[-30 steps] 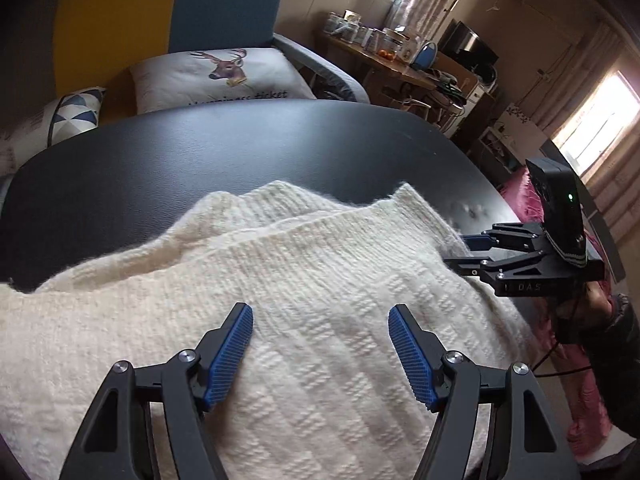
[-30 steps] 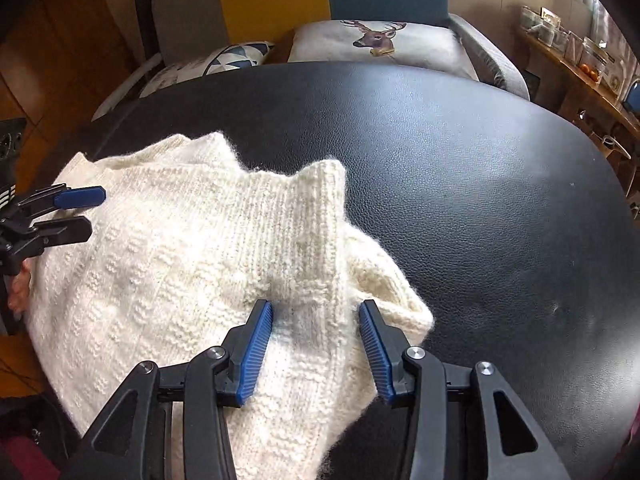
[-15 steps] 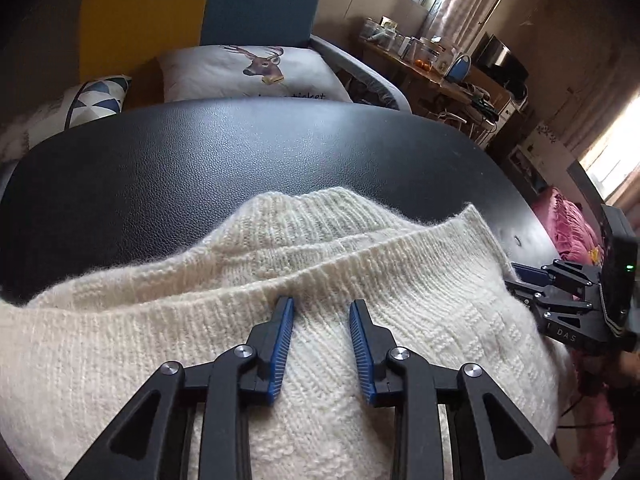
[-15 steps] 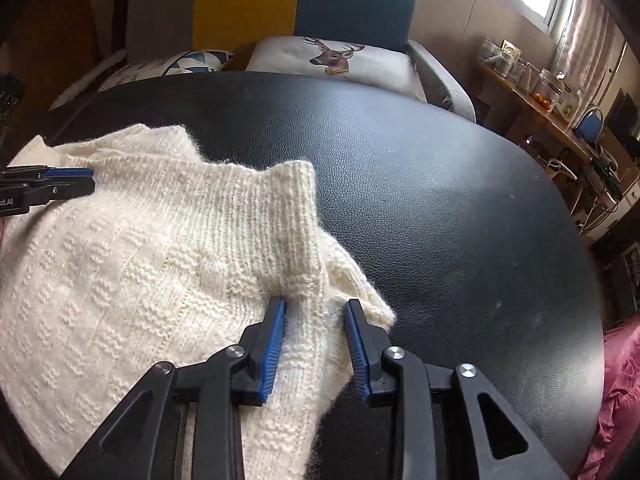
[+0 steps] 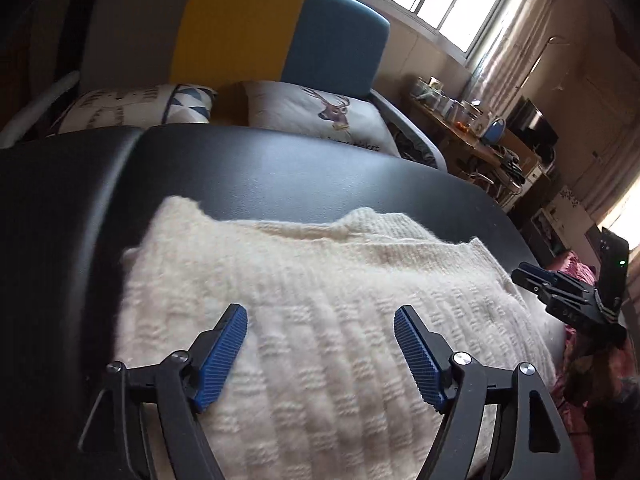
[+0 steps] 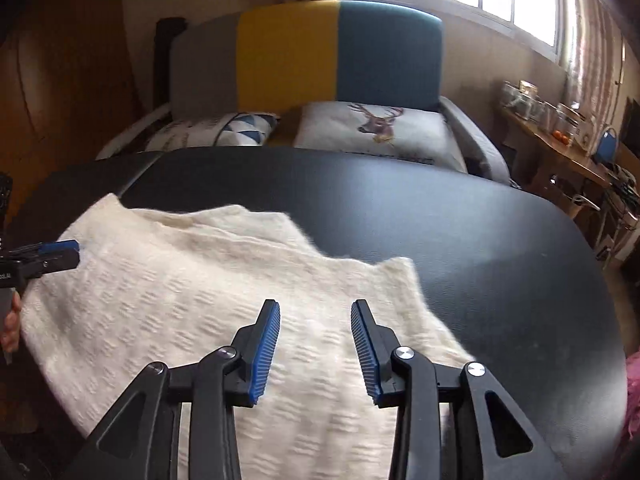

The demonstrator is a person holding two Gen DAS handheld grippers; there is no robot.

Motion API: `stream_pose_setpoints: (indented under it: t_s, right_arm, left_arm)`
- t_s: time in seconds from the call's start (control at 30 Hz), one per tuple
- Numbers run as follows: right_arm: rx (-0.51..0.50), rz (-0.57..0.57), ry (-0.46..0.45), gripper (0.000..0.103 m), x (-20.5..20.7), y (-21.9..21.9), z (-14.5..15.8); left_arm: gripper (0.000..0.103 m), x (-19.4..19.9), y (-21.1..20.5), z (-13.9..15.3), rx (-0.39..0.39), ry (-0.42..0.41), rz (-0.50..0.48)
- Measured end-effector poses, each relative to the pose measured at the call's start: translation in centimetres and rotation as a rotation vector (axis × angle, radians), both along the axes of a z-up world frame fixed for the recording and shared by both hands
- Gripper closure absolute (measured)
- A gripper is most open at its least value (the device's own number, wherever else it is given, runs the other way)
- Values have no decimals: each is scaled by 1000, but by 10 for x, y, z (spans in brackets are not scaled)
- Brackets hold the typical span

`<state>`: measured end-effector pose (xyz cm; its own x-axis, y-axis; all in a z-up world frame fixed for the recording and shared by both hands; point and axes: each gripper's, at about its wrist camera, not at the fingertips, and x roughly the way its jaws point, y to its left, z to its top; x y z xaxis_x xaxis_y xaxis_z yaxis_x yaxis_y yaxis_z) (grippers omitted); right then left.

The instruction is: Fold clothes

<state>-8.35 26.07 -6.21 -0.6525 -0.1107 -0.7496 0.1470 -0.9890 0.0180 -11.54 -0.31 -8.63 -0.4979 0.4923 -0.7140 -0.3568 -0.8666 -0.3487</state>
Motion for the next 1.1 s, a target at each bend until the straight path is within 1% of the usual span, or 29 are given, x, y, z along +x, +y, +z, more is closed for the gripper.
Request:
stream_pose_setpoints:
  t_s: [0.07, 0.13, 0.17, 0.23, 0.27, 0.33, 0.37, 0.43, 0.5, 0.57, 0.6, 0.63, 0.73, 0.83, 0.9, 1.0, 1.03, 1.07, 1.1]
  right_arm:
    - [6, 18, -25, 64, -6, -23, -11]
    - [18, -10, -54, 64, -7, -34, -26]
    - [18, -24, -50, 63, -5, -36, -35]
    - [6, -38, -4, 61, 3, -33, -52]
    - [4, -36, 13, 61, 5, -32, -53]
    - [22, -39, -4, 61, 4, -35, -52]
    - [36, -39, 0, 61, 5, -37, -52]
    - [53, -37, 19, 61, 5, -38, -52]
    - [58, -37, 32, 60, 6, -38, -52]
    - [49, -36, 38, 60, 7, -36, -51]
    - [39, -36, 40, 60, 7, -35, -51]
    - [28, -35, 41, 60, 7, -33, -51]
    - [3, -34, 41, 60, 6, -30, -51]
    - [7, -35, 45, 60, 7, -32, -51]
    - [16, -36, 48, 60, 7, -33, -51]
    - [28, -38, 51, 60, 8, -35, -51]
    - [29, -38, 51, 60, 8, -36, -51]
    - [31, -38, 52, 60, 8, -36, -51]
    - [31, -39, 52, 60, 8, -36, -51]
  left_arm:
    - [26, 7, -13, -3, -12, 3, 20]
    - [26, 11, -18, -8, -37, 14, 24]
    - [26, 13, -19, -11, -51, 20, 21]
    - [26, 19, -18, -19, -79, 36, 14]
    - [26, 22, -17, -23, -94, 47, 11]
    - [26, 28, -13, -30, -122, 76, 9]
    - [26, 30, -13, -32, -122, 85, 17]
    - [26, 32, -17, -33, -77, 84, 44]
    - [26, 33, -21, -32, -57, 89, 46]
    - [26, 39, -27, -24, -15, 88, 43]
    - [26, 41, -36, -19, 39, 75, 49]
    - [26, 44, -49, -14, 113, 59, 72]
    - [23, 46, -100, -13, 296, -3, 176]
    - [23, 40, -131, -23, 298, -66, 228]
    - [23, 34, -142, -32, 344, -123, 219]
    - [20, 21, -139, -37, 381, -150, 186]
    - [14, 15, -136, -39, 390, -157, 174]
    - [9, 9, -132, -40, 406, -166, 149]
    - [2, 1, -127, -42, 415, -182, 132]
